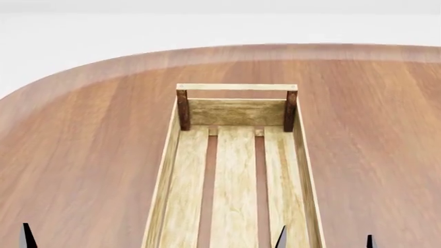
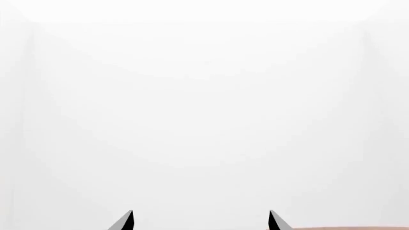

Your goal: Pick up the cream cheese and put it in the tray.

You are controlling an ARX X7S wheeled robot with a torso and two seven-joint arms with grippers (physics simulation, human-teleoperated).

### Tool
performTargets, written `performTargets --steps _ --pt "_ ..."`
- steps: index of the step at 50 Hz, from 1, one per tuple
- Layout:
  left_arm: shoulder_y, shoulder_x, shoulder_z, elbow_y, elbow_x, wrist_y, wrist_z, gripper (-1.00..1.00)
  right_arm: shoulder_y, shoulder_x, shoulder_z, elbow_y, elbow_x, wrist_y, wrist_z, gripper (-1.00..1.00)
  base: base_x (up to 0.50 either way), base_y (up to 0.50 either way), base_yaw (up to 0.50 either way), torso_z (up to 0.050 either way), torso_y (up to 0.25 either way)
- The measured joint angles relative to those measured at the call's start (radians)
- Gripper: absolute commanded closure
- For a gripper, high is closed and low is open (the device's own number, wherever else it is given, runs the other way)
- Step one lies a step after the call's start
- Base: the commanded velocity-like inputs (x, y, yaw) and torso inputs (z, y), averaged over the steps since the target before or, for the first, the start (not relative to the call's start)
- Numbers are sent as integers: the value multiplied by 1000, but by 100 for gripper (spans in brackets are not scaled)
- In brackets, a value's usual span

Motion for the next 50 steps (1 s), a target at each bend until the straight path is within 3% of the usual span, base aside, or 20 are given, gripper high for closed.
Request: performTargets --steps 33,50 --pt "-4 -13 12 -4 0 -1 -17 -100 3 10 -15 0 -31 5 22 -100 163 -5 0 0 0" --pt "-4 -20 16 -4 -3 1 -27 -100 9 9 -11 1 -47 25 45 -100 0 0 0 0 0"
